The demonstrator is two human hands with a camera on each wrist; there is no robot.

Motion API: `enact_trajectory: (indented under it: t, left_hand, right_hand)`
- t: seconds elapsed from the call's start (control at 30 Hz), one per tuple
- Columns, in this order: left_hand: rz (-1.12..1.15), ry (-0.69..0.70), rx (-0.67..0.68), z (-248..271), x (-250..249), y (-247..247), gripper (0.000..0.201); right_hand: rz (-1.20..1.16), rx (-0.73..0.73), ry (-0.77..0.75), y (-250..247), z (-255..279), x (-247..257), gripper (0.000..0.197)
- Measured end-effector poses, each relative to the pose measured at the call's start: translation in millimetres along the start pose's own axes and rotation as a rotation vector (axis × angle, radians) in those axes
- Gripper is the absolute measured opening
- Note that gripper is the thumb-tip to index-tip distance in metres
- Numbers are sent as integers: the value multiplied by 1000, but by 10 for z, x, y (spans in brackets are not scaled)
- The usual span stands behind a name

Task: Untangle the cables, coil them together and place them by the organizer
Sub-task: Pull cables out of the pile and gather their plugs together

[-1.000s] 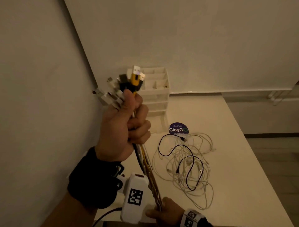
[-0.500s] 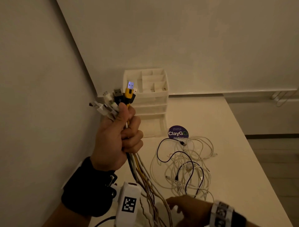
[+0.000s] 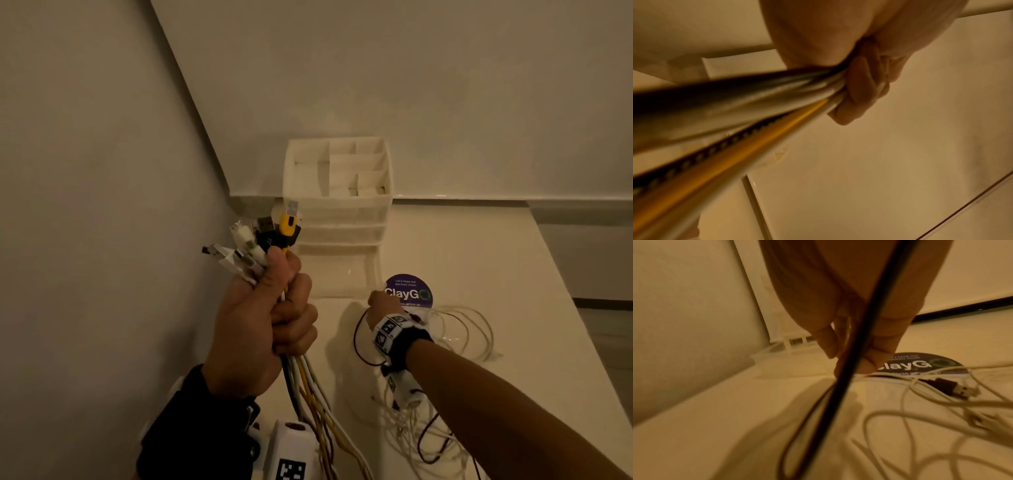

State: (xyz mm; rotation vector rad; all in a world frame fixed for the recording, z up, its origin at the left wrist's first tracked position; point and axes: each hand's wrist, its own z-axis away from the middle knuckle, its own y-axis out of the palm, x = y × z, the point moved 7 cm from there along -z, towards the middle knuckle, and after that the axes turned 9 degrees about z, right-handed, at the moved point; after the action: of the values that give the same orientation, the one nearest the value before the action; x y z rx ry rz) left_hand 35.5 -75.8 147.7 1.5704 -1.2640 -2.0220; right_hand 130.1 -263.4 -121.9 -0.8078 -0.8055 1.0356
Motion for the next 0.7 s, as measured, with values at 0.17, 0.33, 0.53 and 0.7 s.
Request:
enact_trajectory:
  t: [0.17, 0.33, 0.53, 0.7]
  left_hand:
    - [-18, 17, -64, -50, -58, -140, 49]
    - [-29, 25, -108, -67, -80, -219, 49]
    - [-28, 27, -116, -104, -88, -257, 49]
    - [-26, 30, -96, -97, -68, -222, 49]
  right_hand:
    - [311, -19, -185, 94, -99, 105, 37]
    - [483, -19, -270, 180, -144, 125, 33]
    - [581, -63, -375, 91, -99, 216, 33]
    - [296, -166, -381, -206, 44, 49, 23]
